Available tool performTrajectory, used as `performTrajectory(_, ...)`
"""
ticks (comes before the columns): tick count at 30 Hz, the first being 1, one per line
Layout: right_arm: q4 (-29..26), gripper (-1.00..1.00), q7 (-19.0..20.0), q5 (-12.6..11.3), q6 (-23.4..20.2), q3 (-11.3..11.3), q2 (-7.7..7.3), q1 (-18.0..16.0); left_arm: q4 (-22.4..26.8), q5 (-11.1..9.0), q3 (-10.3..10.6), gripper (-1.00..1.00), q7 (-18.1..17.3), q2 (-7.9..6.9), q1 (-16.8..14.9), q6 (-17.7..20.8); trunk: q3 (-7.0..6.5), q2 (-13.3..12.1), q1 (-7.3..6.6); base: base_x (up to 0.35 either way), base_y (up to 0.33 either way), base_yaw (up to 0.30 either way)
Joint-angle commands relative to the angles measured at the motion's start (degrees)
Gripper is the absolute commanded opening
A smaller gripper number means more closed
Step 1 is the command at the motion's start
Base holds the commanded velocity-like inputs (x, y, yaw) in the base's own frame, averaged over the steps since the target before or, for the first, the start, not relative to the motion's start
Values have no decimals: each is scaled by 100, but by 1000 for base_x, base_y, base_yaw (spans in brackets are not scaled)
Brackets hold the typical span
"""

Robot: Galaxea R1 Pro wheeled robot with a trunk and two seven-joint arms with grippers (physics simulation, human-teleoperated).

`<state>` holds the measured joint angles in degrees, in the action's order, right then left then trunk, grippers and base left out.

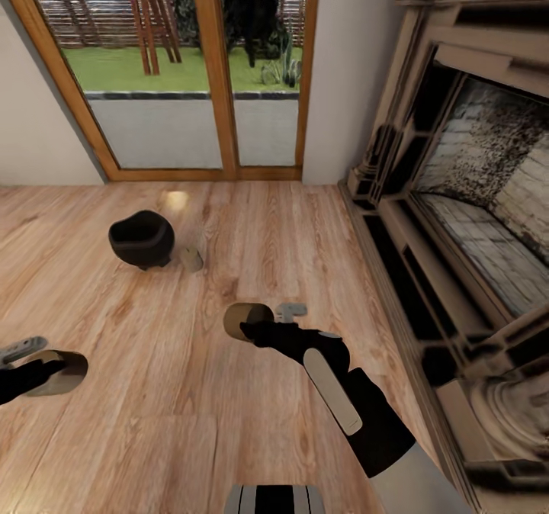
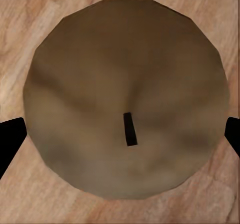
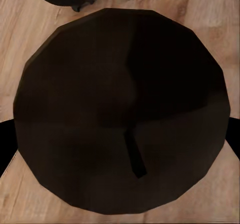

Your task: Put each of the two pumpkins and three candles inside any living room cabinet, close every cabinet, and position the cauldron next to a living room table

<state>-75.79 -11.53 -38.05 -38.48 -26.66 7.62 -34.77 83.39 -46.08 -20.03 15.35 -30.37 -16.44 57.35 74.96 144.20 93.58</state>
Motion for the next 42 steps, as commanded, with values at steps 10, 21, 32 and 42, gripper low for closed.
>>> performTrajectory(10,-6,-100,-446,-375,-10,-14,-6,-3,2,-519,-17,-100,57,-195,27,22,-223,-12,-28,-137,0,233)
performTrajectory(21,156,-100,-448,-377,5,-20,-6,-3,2,-525,-19,-100,56,-197,27,22,-466,-27,-57,-2,0,290)
performTrajectory(32,239,-100,-454,-379,-5,-19,-6,-3,-49,-540,-41,-100,56,-261,27,21,-710,-41,-85,0,0,291)
performTrajectory(42,591,-100,-473,-379,-18,-14,8,-3,-143,-534,-45,-100,64,-341,27,22,-932,-55,-111,0,0,291)
